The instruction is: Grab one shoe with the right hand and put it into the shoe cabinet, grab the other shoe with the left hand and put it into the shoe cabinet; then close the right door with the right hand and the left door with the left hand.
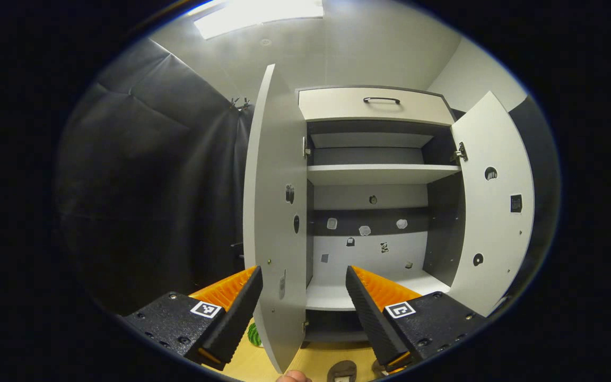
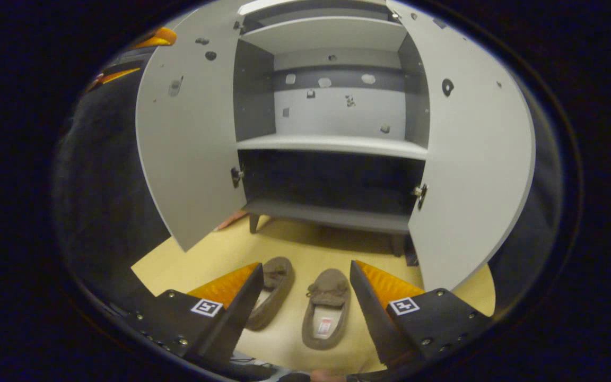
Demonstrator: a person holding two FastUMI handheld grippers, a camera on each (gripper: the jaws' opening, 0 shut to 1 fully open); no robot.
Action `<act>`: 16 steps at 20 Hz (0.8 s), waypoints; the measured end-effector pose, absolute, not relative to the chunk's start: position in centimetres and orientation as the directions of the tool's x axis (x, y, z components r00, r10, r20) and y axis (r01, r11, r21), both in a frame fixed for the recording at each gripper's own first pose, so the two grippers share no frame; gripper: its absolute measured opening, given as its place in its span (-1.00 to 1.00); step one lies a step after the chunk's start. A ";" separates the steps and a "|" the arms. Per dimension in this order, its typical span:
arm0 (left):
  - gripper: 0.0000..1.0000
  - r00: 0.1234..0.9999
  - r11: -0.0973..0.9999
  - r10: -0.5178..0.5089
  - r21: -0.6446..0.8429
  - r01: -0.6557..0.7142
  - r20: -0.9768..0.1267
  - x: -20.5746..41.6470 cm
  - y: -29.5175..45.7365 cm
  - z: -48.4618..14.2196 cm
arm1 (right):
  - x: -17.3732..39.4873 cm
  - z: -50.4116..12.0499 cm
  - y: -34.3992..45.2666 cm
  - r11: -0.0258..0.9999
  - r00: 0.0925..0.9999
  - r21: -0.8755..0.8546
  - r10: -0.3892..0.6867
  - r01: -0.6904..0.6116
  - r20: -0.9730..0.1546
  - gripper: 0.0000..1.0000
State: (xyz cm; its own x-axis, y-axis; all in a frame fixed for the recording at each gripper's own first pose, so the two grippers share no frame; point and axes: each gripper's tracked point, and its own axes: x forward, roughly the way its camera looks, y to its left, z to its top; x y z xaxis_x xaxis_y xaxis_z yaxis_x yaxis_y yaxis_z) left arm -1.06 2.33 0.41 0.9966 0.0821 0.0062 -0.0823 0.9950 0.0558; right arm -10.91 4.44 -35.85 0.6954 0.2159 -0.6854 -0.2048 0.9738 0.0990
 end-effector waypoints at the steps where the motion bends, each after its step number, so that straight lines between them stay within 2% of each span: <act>1: 0.92 0.996 0.995 0.086 0.060 -0.086 0.001 -1.2 2.5 0.4 | -11.7 -37.8 4.8 0.972 0.664 0.113 0.224 -0.206 -0.714 0.96; 5: 0.92 0.993 0.989 0.122 0.086 -0.121 -0.003 -2.0 3.9 0.4 | -14.0 -44.4 5.2 0.968 0.535 0.161 0.242 -0.194 -0.809 0.98; 8: 0.92 0.989 0.985 0.145 0.098 -0.143 -0.010 -2.7 4.8 0.3 | -14.5 -48.4 5.8 0.969 0.475 0.167 0.236 -0.183 -0.848 0.98; 10: 0.86 0.987 0.981 0.160 0.113 -0.157 -0.018 -3.1 5.4 0.2 | -13.5 -50.3 6.0 0.972 0.459 0.154 0.221 -0.180 -0.860 0.98; 13: 0.92 0.981 0.973 0.191 0.138 -0.185 -0.033 -3.4 6.5 0.0 | -11.2 -52.6 6.4 0.978 0.459 0.129 0.192 -0.164 -0.867 0.98; 15: 0.86 0.976 0.968 0.213 0.145 -0.205 -0.039 -3.7 7.3 -0.1 | -10.2 -54.1 6.7 0.981 0.444 0.129 0.180 -0.143 -0.878 0.99; 16: 0.92 0.974 0.965 0.224 0.147 -0.216 -0.043 -3.8 7.7 -0.2 | -9.8 -54.9 6.5 0.984 0.434 0.114 0.161 -0.134 -0.886 0.97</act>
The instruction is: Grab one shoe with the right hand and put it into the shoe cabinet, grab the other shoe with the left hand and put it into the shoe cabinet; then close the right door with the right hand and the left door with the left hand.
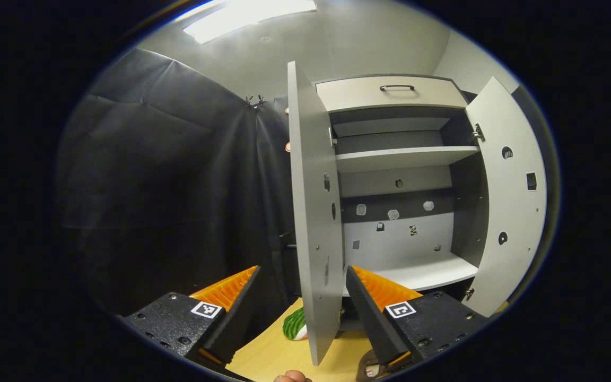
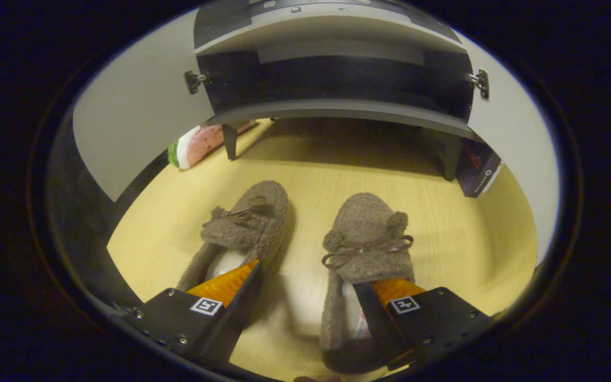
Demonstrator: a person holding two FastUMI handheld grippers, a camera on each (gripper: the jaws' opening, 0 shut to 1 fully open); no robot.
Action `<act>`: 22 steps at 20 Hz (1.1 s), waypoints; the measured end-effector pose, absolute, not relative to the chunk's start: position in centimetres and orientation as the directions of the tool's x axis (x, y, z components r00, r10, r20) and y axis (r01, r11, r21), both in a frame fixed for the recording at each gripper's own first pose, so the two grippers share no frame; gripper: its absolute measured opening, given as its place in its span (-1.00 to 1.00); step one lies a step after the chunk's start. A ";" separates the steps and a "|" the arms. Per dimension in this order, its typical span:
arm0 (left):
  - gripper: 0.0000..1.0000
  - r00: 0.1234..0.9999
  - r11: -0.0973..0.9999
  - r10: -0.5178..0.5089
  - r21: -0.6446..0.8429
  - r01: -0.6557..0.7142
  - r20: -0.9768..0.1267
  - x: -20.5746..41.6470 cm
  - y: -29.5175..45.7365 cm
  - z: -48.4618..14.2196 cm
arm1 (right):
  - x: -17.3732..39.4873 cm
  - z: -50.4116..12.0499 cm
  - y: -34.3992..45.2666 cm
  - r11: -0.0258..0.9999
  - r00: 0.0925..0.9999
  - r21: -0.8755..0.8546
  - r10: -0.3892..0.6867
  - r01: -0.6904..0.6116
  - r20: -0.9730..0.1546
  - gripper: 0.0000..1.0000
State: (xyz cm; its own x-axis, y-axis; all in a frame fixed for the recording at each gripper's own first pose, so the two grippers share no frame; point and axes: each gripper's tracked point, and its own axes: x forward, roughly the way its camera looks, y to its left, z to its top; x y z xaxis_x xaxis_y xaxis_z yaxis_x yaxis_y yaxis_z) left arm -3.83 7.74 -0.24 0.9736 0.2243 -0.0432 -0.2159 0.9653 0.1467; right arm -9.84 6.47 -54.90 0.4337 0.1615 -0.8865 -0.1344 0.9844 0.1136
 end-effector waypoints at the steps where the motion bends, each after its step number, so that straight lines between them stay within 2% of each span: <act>1: 0.92 0.971 0.963 0.236 0.148 -0.226 -0.048 -3.9 8.1 -0.3 | -9.6 -55.9 6.0 0.988 0.421 0.084 0.131 -0.130 -0.898 0.97; 2: 0.92 0.967 0.960 0.248 0.150 -0.238 -0.053 -4.1 8.5 -0.5 | -9.7 -56.5 5.1 0.990 0.417 0.040 0.093 -0.134 -0.904 0.72; 3: 0.93 0.964 0.957 0.260 0.151 -0.249 -0.053 -4.2 8.9 -0.5 | -9.1 -56.6 4.2 0.989 0.441 -0.014 0.053 -0.147 -0.896 0.56; 6: 0.92 0.958 0.952 0.283 0.140 -0.273 -0.055 -4.2 9.7 -0.5 | -8.9 -56.8 3.6 0.981 0.450 -0.062 0.027 -0.182 -0.892 -0.70; 7: 0.87 0.957 0.952 0.284 0.133 -0.274 -0.058 -4.2 9.7 -0.7 | -8.7 -56.9 3.4 0.983 0.446 -0.062 0.020 -0.170 -0.895 -0.70; 8: 0.92 0.957 0.953 0.284 0.126 -0.275 -0.059 -4.1 9.7 -0.7 | -8.4 -56.7 3.5 0.985 0.445 -0.059 0.019 -0.162 -0.895 -0.96; 9: 0.87 0.957 0.954 0.282 0.119 -0.274 -0.060 -4.0 9.6 -0.8 | -8.5 -56.2 3.5 0.987 0.443 -0.053 0.020 -0.152 -0.896 -0.98; 10: 0.92 0.959 0.956 0.277 0.115 -0.269 -0.061 -3.9 9.4 -0.9 | -8.3 -55.5 3.3 0.990 0.451 -0.042 0.022 -0.133 -0.892 -0.98; 14: 0.87 0.967 0.963 0.250 0.114 -0.243 -0.056 -3.5 8.4 -1.0 | -6.6 -51.7 2.7 0.998 0.511 0.050 0.065 -0.042 -0.857 -0.99; 16: 0.92 0.972 0.969 0.229 0.109 -0.222 -0.058 -3.3 7.6 -1.1 | -5.4 -49.0 2.3 0.997 0.557 0.064 0.072 -0.034 -0.827 -1.00; 18: 0.87 0.976 0.973 0.212 0.107 -0.205 -0.057 -3.1 7.0 -1.3 | -3.8 -45.7 1.9 0.997 0.612 0.070 0.081 -0.041 -0.787 -0.99; 22: 0.92 0.979 0.977 0.195 0.094 -0.189 -0.061 -2.9 6.3 -1.8 | 0.1 -37.2 1.9 0.993 0.742 0.104 0.106 -0.050 -0.662 -0.99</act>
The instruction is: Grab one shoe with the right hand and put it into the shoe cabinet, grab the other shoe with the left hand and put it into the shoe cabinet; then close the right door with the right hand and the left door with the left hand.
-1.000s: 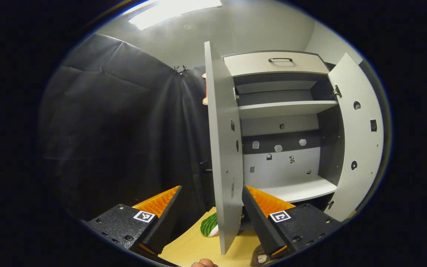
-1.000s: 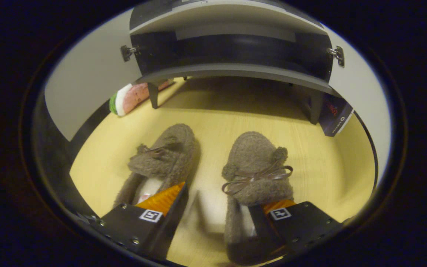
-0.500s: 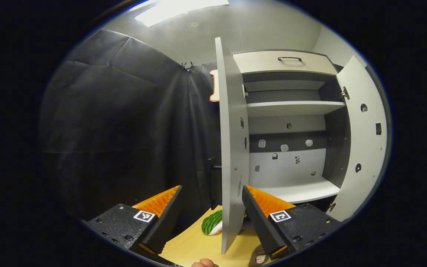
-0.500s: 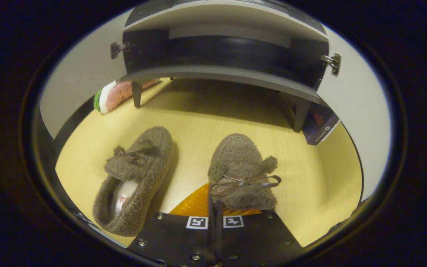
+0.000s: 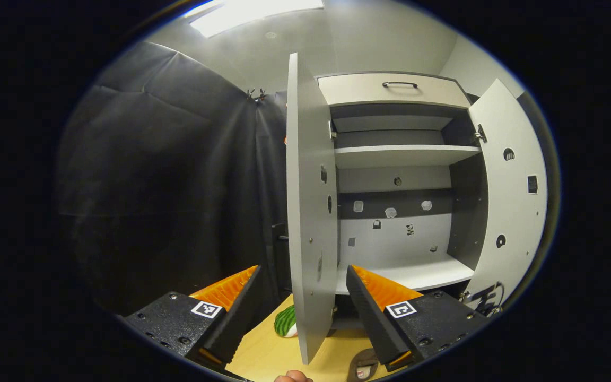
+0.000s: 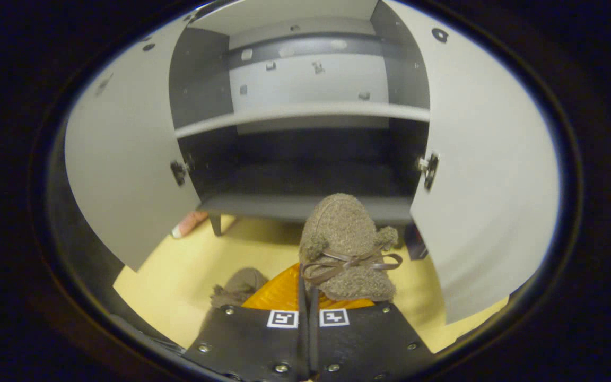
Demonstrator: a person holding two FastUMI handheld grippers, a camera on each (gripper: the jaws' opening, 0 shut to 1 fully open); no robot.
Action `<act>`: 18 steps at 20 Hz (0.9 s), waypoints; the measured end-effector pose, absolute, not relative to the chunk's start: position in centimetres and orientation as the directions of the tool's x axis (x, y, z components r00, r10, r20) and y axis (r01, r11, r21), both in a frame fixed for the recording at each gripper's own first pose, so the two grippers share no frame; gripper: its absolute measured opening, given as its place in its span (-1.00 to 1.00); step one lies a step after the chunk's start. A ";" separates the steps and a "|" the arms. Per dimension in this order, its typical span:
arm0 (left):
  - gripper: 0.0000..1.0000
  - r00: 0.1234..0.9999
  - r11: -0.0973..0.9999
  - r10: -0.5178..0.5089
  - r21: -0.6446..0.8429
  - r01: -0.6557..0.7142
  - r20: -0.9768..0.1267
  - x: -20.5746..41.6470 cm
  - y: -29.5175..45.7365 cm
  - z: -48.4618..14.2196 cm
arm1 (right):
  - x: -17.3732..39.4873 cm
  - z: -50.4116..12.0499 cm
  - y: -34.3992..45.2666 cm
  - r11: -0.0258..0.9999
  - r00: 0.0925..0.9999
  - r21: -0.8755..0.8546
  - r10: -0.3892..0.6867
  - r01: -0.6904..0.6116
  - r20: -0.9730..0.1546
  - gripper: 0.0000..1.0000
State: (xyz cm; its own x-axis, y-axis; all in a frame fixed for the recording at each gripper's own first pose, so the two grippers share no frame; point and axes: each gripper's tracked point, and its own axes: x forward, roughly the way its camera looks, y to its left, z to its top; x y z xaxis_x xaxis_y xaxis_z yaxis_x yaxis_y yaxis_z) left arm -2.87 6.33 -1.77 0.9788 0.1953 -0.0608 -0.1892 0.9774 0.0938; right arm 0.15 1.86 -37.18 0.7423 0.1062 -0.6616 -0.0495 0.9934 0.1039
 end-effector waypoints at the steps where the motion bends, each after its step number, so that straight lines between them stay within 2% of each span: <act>1: 0.92 0.979 0.978 0.196 0.091 -0.189 -0.063 -2.9 6.3 -1.9 | 1.3 -34.7 1.9 0.993 0.775 0.111 0.110 -0.051 -0.622 -0.99; 3: 0.92 0.977 0.976 0.203 0.088 -0.197 -0.065 -2.8 6.4 -2.2 | 4.2 -29.9 2.1 0.990 0.831 0.120 0.124 -0.069 -0.542 -0.99; 4: 0.92 0.976 0.976 0.208 0.087 -0.202 -0.066 -3.0 6.6 -2.3 | 5.6 -27.6 2.2 0.989 0.857 0.125 0.131 -0.078 -0.498 -0.91; 5: 0.92 0.975 0.974 0.214 0.085 -0.209 -0.066 -3.1 6.7 -2.4 | 7.2 -25.3 2.4 0.988 0.880 0.124 0.138 -0.091 -0.455 -0.91; 6: 0.92 0.972 0.972 0.224 0.084 -0.218 -0.067 -3.2 6.9 -2.5 | 8.9 -23.4 2.5 0.988 0.897 0.117 0.141 -0.101 -0.419 -0.99; 9: 0.92 0.965 0.967 0.251 0.074 -0.246 -0.074 -3.8 7.6 -3.0 | 13.7 -19.8 2.3 0.990 0.934 0.080 0.139 -0.119 -0.330 -0.99; 12: 0.93 0.953 0.956 0.292 0.069 -0.286 -0.084 -4.8 8.5 -3.6 | 19.1 -18.4 1.4 0.994 0.950 0.028 0.109 -0.106 -0.293 -0.99; 13: 0.87 0.947 0.950 0.309 0.071 -0.303 -0.088 -5.1 8.9 -3.8 | 20.9 -18.4 1.0 0.995 0.952 0.018 0.097 -0.096 -0.289 -0.99; 14: 0.93 0.940 0.944 0.328 0.072 -0.322 -0.092 -5.5 9.3 -3.9 | 22.5 -18.7 0.6 0.997 0.953 0.011 0.082 -0.083 -0.292 -0.99; 16: 0.87 0.926 0.931 0.364 0.074 -0.358 -0.101 -6.3 10.2 -4.2 | 25.7 -19.5 0.1 0.998 0.950 -0.002 0.062 -0.066 -0.305 -0.99; 18: 0.94 0.910 0.916 0.401 0.076 -0.394 -0.109 -7.1 11.1 -4.5 | 28.4 -20.9 -0.5 0.998 0.946 -0.030 0.036 -0.048 -0.322 -0.99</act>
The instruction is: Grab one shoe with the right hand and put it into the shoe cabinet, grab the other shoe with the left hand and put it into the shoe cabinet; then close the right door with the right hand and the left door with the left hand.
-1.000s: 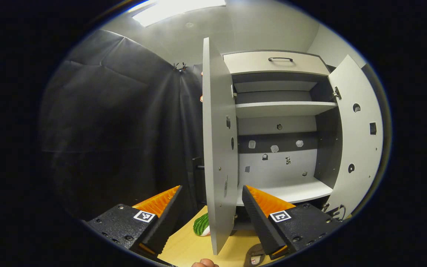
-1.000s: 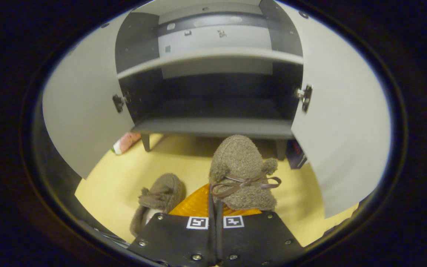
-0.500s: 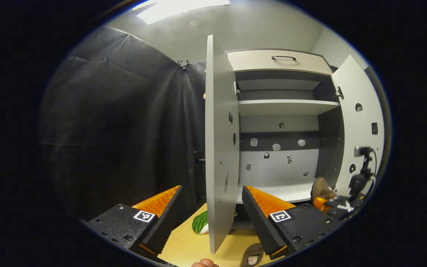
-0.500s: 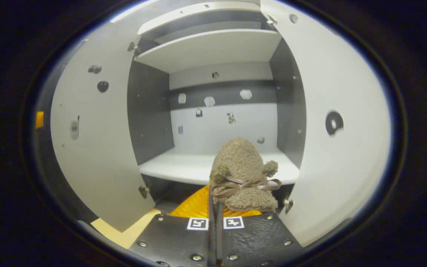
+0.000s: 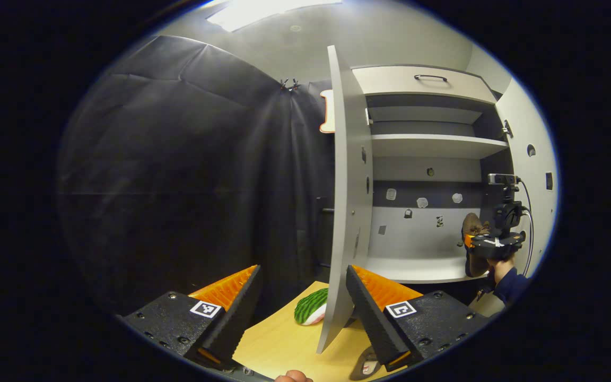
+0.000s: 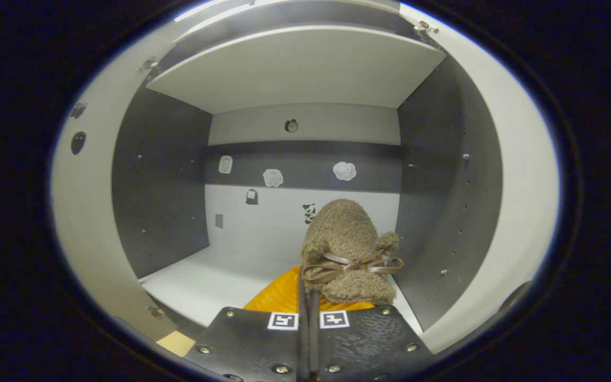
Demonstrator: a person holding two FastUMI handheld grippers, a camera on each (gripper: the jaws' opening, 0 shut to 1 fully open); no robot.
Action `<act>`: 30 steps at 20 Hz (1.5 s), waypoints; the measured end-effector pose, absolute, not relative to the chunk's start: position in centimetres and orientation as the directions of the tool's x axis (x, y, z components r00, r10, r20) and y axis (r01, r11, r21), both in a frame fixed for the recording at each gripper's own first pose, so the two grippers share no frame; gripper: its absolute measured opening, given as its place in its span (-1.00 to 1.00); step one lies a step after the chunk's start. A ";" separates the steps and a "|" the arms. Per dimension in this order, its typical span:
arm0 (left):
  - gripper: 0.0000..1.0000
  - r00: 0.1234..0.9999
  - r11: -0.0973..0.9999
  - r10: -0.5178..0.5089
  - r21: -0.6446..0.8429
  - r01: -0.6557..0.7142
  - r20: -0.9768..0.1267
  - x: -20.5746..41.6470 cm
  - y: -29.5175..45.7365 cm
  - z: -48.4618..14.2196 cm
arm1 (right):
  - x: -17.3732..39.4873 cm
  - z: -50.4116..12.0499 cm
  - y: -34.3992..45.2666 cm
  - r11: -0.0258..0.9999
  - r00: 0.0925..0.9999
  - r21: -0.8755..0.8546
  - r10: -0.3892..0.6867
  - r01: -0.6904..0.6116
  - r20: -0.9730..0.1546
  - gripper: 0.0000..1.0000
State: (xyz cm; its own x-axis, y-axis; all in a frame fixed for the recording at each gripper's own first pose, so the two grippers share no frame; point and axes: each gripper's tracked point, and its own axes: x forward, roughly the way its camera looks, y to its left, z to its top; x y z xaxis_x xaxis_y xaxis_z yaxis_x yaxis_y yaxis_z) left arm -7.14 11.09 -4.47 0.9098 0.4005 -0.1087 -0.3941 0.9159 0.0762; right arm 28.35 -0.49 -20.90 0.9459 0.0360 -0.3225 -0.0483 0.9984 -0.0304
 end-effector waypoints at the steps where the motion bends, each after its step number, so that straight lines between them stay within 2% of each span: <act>1: 0.94 0.901 0.908 0.419 0.078 -0.412 -0.112 -7.5 11.6 -4.5 | 29.5 -21.7 -0.8 0.998 0.941 -0.044 0.025 -0.042 -0.337 -0.99; 5: 0.93 0.867 0.876 0.482 0.085 -0.475 -0.129 -9.1 13.1 -5.0 | 31.7 -24.4 -1.4 0.999 0.920 -0.039 0.000 -0.017 -0.392 -0.99; 6: 0.86 0.859 0.869 0.495 0.085 -0.487 -0.133 -9.4 13.4 -5.2 | 32.3 -24.9 -1.5 0.999 0.917 -0.047 -0.010 -0.010 -0.398 -1.00; 7: 0.93 0.852 0.863 0.505 0.082 -0.498 -0.138 -9.7 13.6 -5.3 | 32.5 -25.3 -1.5 0.998 0.912 -0.054 -0.015 -0.008 -0.409 -0.99; 9: 0.86 0.843 0.855 0.519 0.074 -0.514 -0.141 -10.2 13.9 -5.3 | 33.3 -26.5 -1.4 0.998 0.901 -0.057 -0.021 -0.004 -0.433 -0.98; 10: 0.93 0.840 0.851 0.525 0.072 -0.520 -0.140 -10.4 14.0 -5.3 | 33.4 -26.8 -1.5 0.998 0.897 -0.056 -0.029 0.004 -0.441 -1.00; 15: 0.93 0.843 0.855 0.519 0.077 -0.513 -0.142 -10.8 13.6 -5.2 | 33.6 -28.9 -1.7 0.999 0.858 -0.019 -0.047 0.043 -0.512 -0.86; 17: 0.86 0.854 0.866 0.501 0.071 -0.496 -0.143 -10.6 13.0 -5.1 | 33.1 -29.9 -1.9 0.999 0.832 -0.014 -0.047 0.047 -0.552 -0.80; 18: 0.93 0.858 0.870 0.493 0.070 -0.489 -0.142 -10.6 12.8 -5.2 | 33.1 -29.9 -1.6 0.999 0.832 -0.003 -0.032 0.036 -0.554 -0.64; 19: 0.93 0.862 0.874 0.486 0.071 -0.481 -0.142 -10.5 12.6 -5.1 | 33.1 -29.6 -1.4 0.999 0.837 0.005 -0.023 0.032 -0.547 -0.58; 23: 0.93 0.880 0.892 0.453 0.064 -0.448 -0.145 -10.4 11.9 -5.3 | 31.8 -29.0 -0.6 1.000 0.827 0.016 0.002 0.009 -0.562 0.67; 24: 0.87 0.884 0.896 0.444 0.063 -0.439 -0.146 -10.4 11.7 -5.5 | 31.5 -29.0 -0.3 1.000 0.826 0.012 0.006 0.001 -0.563 0.70; 26: 0.86 0.892 0.905 0.425 0.061 -0.420 -0.153 -10.3 11.3 -5.8 | 30.8 -28.5 0.2 1.000 0.828 0.006 0.017 -0.016 -0.560 0.72; 27: 0.94 0.896 0.910 0.414 0.060 -0.410 -0.160 -10.4 11.2 -6.1 | 30.5 -28.3 0.3 1.000 0.828 0.001 0.020 -0.023 -0.561 0.75; 29: 0.87 0.902 0.918 0.397 0.056 -0.393 -0.171 -10.4 11.0 -6.5 | 29.8 -27.8 0.2 1.000 0.828 -0.009 0.015 -0.025 -0.560 0.72; 30: 0.87 0.905 0.921 0.389 0.053 -0.386 -0.175 -10.4 10.9 -6.7 | 29.6 -27.8 0.1 1.000 0.825 -0.010 0.011 -0.021 -0.564 0.77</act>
State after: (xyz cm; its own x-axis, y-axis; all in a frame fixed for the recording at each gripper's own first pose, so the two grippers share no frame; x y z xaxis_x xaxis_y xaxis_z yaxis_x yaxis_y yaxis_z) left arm -10.44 10.88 -6.68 0.9046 0.3887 -0.1747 -0.3856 0.9211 0.0528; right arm 29.56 0.07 -27.75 0.8255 0.0112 -0.5643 -0.0206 0.9997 -0.0102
